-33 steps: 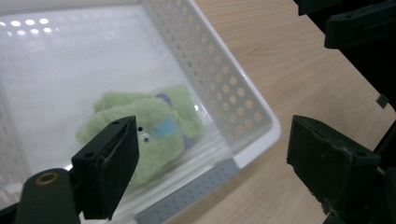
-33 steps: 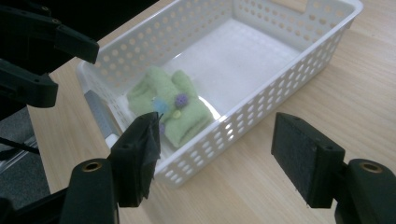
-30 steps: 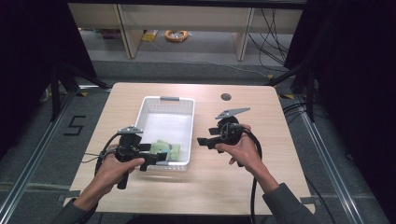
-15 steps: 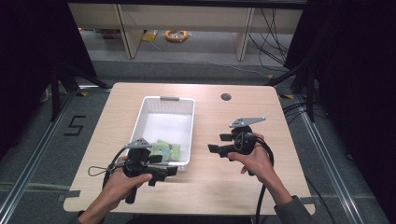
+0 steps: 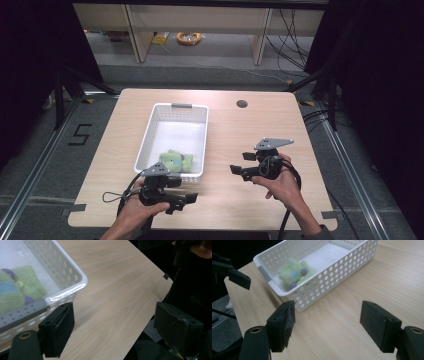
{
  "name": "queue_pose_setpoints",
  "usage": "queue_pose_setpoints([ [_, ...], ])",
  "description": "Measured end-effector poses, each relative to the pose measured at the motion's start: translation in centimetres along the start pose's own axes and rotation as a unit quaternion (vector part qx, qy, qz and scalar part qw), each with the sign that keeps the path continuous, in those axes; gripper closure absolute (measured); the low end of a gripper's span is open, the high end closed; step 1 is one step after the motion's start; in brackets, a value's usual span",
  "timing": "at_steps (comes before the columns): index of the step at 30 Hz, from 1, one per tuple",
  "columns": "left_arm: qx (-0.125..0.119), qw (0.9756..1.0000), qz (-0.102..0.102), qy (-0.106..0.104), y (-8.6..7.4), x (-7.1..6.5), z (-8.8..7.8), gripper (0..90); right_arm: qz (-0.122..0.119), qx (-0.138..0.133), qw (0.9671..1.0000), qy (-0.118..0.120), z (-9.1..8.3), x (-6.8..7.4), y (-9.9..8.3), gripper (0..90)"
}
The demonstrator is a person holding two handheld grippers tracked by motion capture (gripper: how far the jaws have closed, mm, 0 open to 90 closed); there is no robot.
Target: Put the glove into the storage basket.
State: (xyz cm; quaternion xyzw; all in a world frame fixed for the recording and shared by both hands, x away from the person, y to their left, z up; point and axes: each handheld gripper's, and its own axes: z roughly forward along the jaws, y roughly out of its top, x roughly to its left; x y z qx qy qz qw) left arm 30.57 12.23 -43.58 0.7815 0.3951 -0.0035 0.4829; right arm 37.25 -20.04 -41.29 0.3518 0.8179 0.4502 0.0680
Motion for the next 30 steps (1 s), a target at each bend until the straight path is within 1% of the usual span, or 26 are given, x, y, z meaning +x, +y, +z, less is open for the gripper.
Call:
queue_pose_setpoints([
  [1,0.001,1.0,0.002,-0.003,-0.3,0.0,0.2,16.4,0.009,0.006,0.9999,0.004,-0.1,0.2,-0.1,29.4],
  [2,-0.001,1.0,0.001,0.0,-0.4,-0.1,0.3,16.4,0.011,0.006,0.9999,0.004,-0.2,0.3,-0.4,29.2],
  [3,0.0,1.0,0.0,-0.006,-0.6,-0.1,0.4,16.3,0.009,0.004,0.9999,0.007,-0.2,0.3,-0.5,29.0],
  [4,0.002,1.0,-0.002,-0.008,-0.7,-0.1,0.4,16.3,0.015,0.009,0.9998,0.003,-0.3,0.5,-0.7,29.0],
  [5,0.001,1.0,-0.001,-0.009,-0.8,0.0,0.5,16.3,0.012,0.004,0.9999,0.005,-0.3,0.6,-1.1,28.6],
  [7,0.0,1.0,0.002,-0.005,-1.1,0.0,0.6,16.4,0.012,0.007,0.9999,0.006,-0.3,0.6,-1.3,28.5],
  [8,0.002,1.0,0.004,-0.006,-1.2,0.0,0.7,16.4,0.005,0.004,0.9999,0.01,-0.3,0.6,-1.5,28.4],
  [9,-0.003,1.0,0.003,0.003,-1.3,-0.1,0.7,16.4,0.012,0.003,0.9999,0.004,-0.4,0.8,-1.8,28.3],
  [10,0.0,1.0,0.007,0.002,-1.4,-0.1,0.7,16.4,0.017,0.006,0.9998,0.011,-0.4,0.9,-2.0,27.8],
  [12,0.002,1.0,0.007,0.001,-1.6,-0.2,0.8,16.4,0.012,0.006,0.9998,0.015,-0.4,0.9,-2.5,27.5],
  [13,0.005,0.9999,0.011,-0.001,-1.8,-0.1,0.9,16.3,0.004,0.005,0.9998,0.016,-0.4,0.8,-2.7,27.3],
  [14,0.003,0.9999,0.012,0.001,-1.9,-0.2,1.0,16.3,0.008,0.008,0.9999,0.01,-0.5,0.9,-3.0,27.0],
  [15,0.005,0.9999,0.014,0.002,-2.1,-0.3,1.1,16.3,0.023,0.006,0.9995,0.02,-0.4,1.2,-3.3,26.7],
  [16,0.006,0.9998,0.016,0.007,-2.2,-0.4,1.2,16.3,0.013,0.004,0.9998,0.013,-0.4,1.1,-3.5,26.0],
  [17,0.01,0.9997,0.023,0.008,-2.4,-0.4,1.3,16.3,0.016,0.006,0.9997,0.018,-0.4,1.2,-3.7,24.8],
  [18,0.011,0.9995,0.028,0.009,-2.5,-0.4,1.3,16.3,0.008,0.004,0.9997,0.024,-0.3,1.1,-4.1,23.6],
  [19,0.01,0.9996,0.027,0.007,-2.6,-0.5,1.3,16.3,0.008,0.007,0.9997,0.02,-0.4,1.1,-4.2,23.1],
  [20,0.007,0.9995,0.031,0.01,-2.8,-0.4,1.4,16.3,0.021,0.01,0.9994,0.026,-0.5,1.4,-4.6,21.5],
  [22,0.007,0.9994,0.032,0.011,-3.1,-0.5,1.5,16.3,0.011,0.002,0.9994,0.032,-0.3,1.2,-5.0,19.0],
  [23,0.003,0.9994,0.032,0.01,-3.4,-0.5,1.6,16.2,0.013,0.0,0.9996,0.026,-0.4,1.3,-5.3,17.8],
  [24,0.008,0.9993,0.036,0.012,-3.5,-0.5,1.7,16.2,0.009,-0.005,0.9994,0.033,-0.3,1.2,-5.7,17.2],
  [26,0.011,0.9991,0.038,0.013,-4.0,-0.5,1.9,16.2,0.016,-0.002,0.9994,0.029,-0.6,1.4,-6.2,16.4],
  [27,0.012,0.9992,0.034,0.015,-4.2,-0.6,2.0,16.2,0.014,-0.003,0.9995,0.029,-0.6,1.4,-6.4,16.4],
  [28,0.014,0.999,0.039,0.015,-4.5,-0.6,2.1,16.2,0.015,-0.009,0.9992,0.035,-0.5,1.4,-6.7,16.3],
  [29,0.017,0.9988,0.045,0.014,-4.7,-0.6,2.3,16.2,0.023,-0.005,0.999,0.038,-0.6,1.5,-6.9,16.3],
  [30,0.019,0.9985,0.047,0.019,-4.8,-0.6,2.4,16.2,0.008,-0.01,0.9992,0.038,-0.5,1.4,-7.3,16.2],
])
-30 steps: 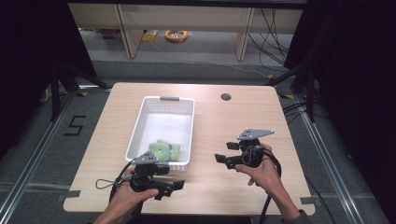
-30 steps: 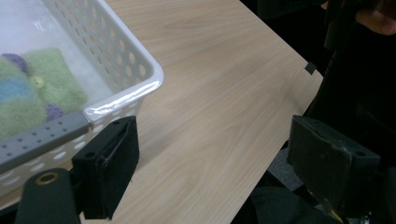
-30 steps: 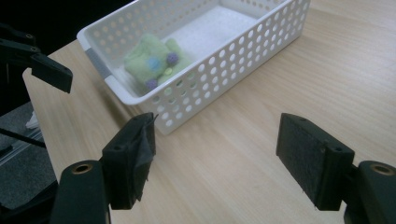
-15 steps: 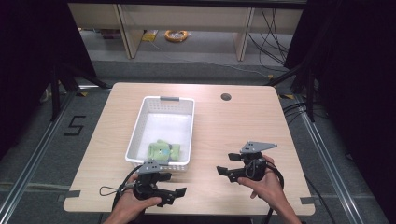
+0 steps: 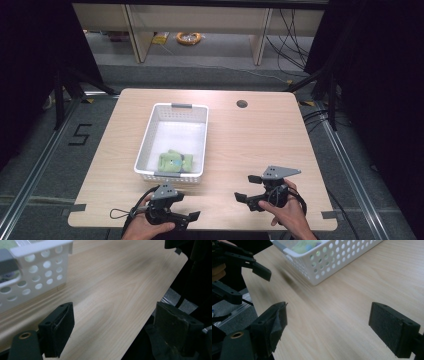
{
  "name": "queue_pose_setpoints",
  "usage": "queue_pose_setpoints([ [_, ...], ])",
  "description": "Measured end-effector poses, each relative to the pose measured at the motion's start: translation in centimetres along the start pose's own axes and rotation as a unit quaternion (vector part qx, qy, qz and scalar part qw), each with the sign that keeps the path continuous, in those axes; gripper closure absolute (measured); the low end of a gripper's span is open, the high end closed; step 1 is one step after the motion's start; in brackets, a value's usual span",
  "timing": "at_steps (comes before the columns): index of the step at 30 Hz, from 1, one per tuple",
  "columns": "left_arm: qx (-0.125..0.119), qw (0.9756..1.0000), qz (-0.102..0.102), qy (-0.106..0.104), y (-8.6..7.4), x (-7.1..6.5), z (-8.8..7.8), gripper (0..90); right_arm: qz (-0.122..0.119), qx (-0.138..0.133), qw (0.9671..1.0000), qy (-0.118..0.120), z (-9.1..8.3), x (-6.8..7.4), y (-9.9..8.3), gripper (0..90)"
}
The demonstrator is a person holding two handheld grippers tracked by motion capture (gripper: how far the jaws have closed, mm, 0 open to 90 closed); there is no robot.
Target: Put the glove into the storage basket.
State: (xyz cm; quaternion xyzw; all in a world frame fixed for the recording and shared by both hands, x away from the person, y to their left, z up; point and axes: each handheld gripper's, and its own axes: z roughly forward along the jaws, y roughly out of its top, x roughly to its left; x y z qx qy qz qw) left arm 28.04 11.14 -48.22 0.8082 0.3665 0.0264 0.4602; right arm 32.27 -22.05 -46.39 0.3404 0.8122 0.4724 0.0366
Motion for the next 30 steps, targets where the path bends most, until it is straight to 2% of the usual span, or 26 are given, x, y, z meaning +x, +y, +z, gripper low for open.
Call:
queue_pose_setpoints([
  [1,0.002,1.0,0.004,0.002,-0.1,0.0,0.1,16.2,-0.002,-0.002,1.0,0.004,0.0,-0.1,-0.2,16.2],
  [2,0.004,1.0,0.002,0.002,-0.2,0.0,0.1,16.2,0.006,0.0,1.0,0.005,0.0,0.1,-0.5,16.2],
  [3,0.002,1.0,-0.005,0.001,-0.5,-0.1,0.3,16.2,-0.001,0.0,1.0,0.005,0.0,0.0,-0.8,16.2],
  [4,0.001,1.0,0.0,0.004,-0.6,-0.1,0.3,16.2,0.01,0.003,0.9999,0.006,0.0,0.4,-1.2,16.2],
  [5,0.001,1.0,0.0,0.005,-0.8,-0.2,0.5,16.2,-0.004,0.006,0.9999,0.008,0.0,0.2,-1.4,16.3],
  [6,0.006,0.9999,0.007,0.007,-0.9,-0.2,0.5,16.2,-0.005,0.007,0.9999,0.006,0.0,0.3,-1.7,16.3],
  [7,0.006,1.0,0.002,0.004,-1.1,-0.3,0.6,16.2,0.003,0.006,0.9999,0.01,0.0,0.5,-1.9,16.3],
  [8,0.01,0.9999,0.007,0.001,-1.3,-0.3,0.6,16.2,0.008,0.008,0.9999,0.012,-0.1,0.6,-2.2,16.3],
  [10,0.012,0.9999,-0.003,0.005,-1.6,-0.4,0.8,16.2,-0.005,0.015,0.9999,0.005,-0.1,0.5,-2.6,16.3],
  [11,0.017,0.9998,0.008,0.005,-1.8,-0.4,0.9,16.2,-0.007,0.02,0.9998,0.004,0.0,0.6,-2.8,16.4],
  [12,0.017,0.9998,0.01,0.01,-2.0,-0.4,1.0,16.2,-0.002,0.027,0.9996,0.004,0.0,0.8,-3.1,16.4],
  [13,0.021,0.9997,0.007,0.005,-2.0,-0.4,1.0,16.2,0.008,0.028,0.9996,0.0,0.0,1.0,-3.2,16.4],
  [14,0.019,0.9998,0.008,0.003,-2.1,-0.5,1.0,16.2,-0.009,0.029,0.9996,-0.001,0.0,0.8,-3.3,16.4],
  [15,0.015,0.9998,0.008,0.006,-2.1,-0.5,0.9,16.2,0.0,0.031,0.9995,0.002,0.0,1.0,-3.5,16.5],
  [17,0.011,0.9998,0.014,0.012,-2.1,-0.4,0.8,16.2,-0.014,0.036,0.9993,-0.001,0.0,1.1,-3.7,16.5],
  [18,0.007,0.9999,0.01,0.009,-2.2,-0.5,0.8,16.2,-0.013,0.036,0.9993,-0.002,0.0,1.2,-3.9,16.4],
  [19,0.014,0.9999,0.001,0.009,-2.3,-0.5,0.8,16.2,-0.024,0.04,0.9989,0.0,-0.1,1.0,-3.9,16.5],
  [20,0.01,0.9999,-0.002,0.01,-2.4,-0.5,0.9,16.2,-0.004,0.041,0.9991,0.008,-0.1,1.3,-4.2,16.5],
  [21,0.017,0.9997,0.008,0.014,-2.5,-0.4,1.0,16.2,-0.008,0.043,0.999,0.008,-0.1,1.3,-4.2,16.5],
  [22,0.025,0.9996,0.011,0.007,-2.4,-0.4,0.9,16.2,-0.012,0.045,0.9989,0.004,-0.1,1.3,-4.4,16.5],
  [23,0.019,0.9998,0.007,0.009,-2.5,-0.5,1.1,16.2,-0.007,0.045,0.999,0.003,-0.1,1.5,-4.5,16.5],
  [25,0.017,0.9998,0.0,0.009,-2.6,-0.6,1.2,16.2,-0.021,0.046,0.9987,0.0,-0.2,1.3,-4.5,16.5],
  [26,0.016,0.9998,0.01,0.009,-2.6,-0.5,1.2,16.2,-0.02,0.048,0.9986,0.0,-0.2,1.3,-4.6,16.5],
  [27,0.016,0.9998,0.009,0.009,-2.5,-0.5,1.2,16.2,-0.019,0.045,0.9988,0.0,-0.2,1.4,-4.6,16.5],
  [28,0.019,0.9998,0.003,0.01,-2.6,-0.5,1.1,16.2,-0.007,0.048,0.9988,0.001,-0.2,1.6,-4.7,16.5],
  [30,0.021,0.9996,0.013,0.013,-2.5,-0.4,1.1,16.2,-0.021,0.053,0.9984,0.002,-0.1,1.3,-4.7,16.5],
])
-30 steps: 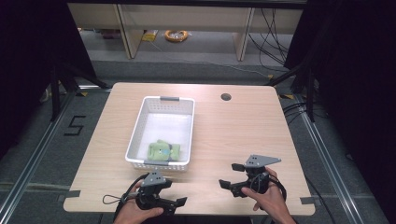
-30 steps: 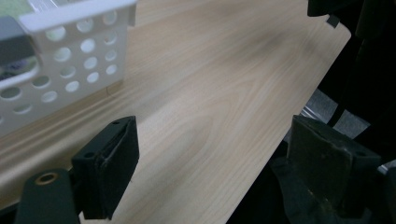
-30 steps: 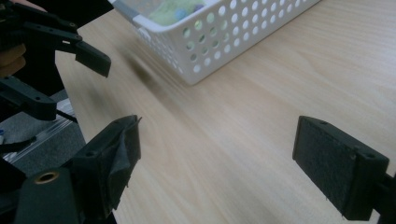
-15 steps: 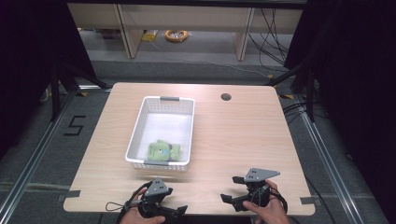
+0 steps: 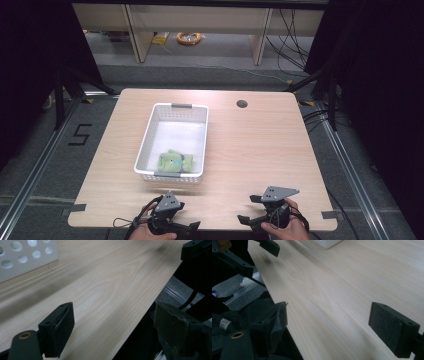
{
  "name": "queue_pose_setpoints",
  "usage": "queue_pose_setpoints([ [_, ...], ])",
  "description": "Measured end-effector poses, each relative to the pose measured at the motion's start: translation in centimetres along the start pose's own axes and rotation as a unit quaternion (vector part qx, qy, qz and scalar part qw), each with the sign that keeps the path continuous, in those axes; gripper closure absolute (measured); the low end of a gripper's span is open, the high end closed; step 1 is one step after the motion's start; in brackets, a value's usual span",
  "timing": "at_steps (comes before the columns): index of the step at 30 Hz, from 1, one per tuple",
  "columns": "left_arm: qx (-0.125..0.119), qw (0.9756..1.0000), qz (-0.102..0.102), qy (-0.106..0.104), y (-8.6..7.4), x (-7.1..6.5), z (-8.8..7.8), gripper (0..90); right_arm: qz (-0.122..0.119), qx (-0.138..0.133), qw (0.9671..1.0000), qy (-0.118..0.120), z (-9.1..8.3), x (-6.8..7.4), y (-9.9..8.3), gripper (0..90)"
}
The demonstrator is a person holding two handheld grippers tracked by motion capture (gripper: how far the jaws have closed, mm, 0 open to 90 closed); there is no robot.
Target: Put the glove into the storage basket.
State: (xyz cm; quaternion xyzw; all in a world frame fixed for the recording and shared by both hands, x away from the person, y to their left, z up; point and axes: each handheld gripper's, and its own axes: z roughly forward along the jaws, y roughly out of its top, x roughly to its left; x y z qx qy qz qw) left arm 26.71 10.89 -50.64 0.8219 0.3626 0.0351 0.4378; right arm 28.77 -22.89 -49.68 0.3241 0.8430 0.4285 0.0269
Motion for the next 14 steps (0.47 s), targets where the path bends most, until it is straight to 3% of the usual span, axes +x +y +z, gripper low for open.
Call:
queue_pose_setpoints([
  [1,0.007,1.0,0.004,-0.001,0.02,0.11,-0.06,16.2,0.013,0.003,0.9999,0.007,0.02,0.2,-0.04,16.5],
  [2,-0.002,1.0,-0.005,-0.005,-0.02,-0.02,0.06,16.2,0.001,0.001,1.0,0.004,0.06,0.0,-0.02,16.5],
  [4,-0.002,1.0,-0.001,-0.002,-0.04,0.01,0.11,16.2,-0.006,0.003,1.0,-0.001,0.11,-0.02,-0.01,16.5],
  [5,-0.003,1.0,-0.002,-0.003,-0.04,0.0,0.15,16.2,0.01,0.003,0.9999,0.002,0.17,0.29,-0.08,16.4],
  [6,0.006,1.0,0.007,-0.003,-0.02,0.15,0.02,16.2,-0.002,0.002,1.0,0.001,0.25,0.15,-0.06,16.4],
  [14,-0.001,1.0,-0.009,-0.001,-0.02,0.09,0.12,16.2,-0.016,0.01,0.9998,0.005,0.41,-0.08,-0.02,16.4],
])
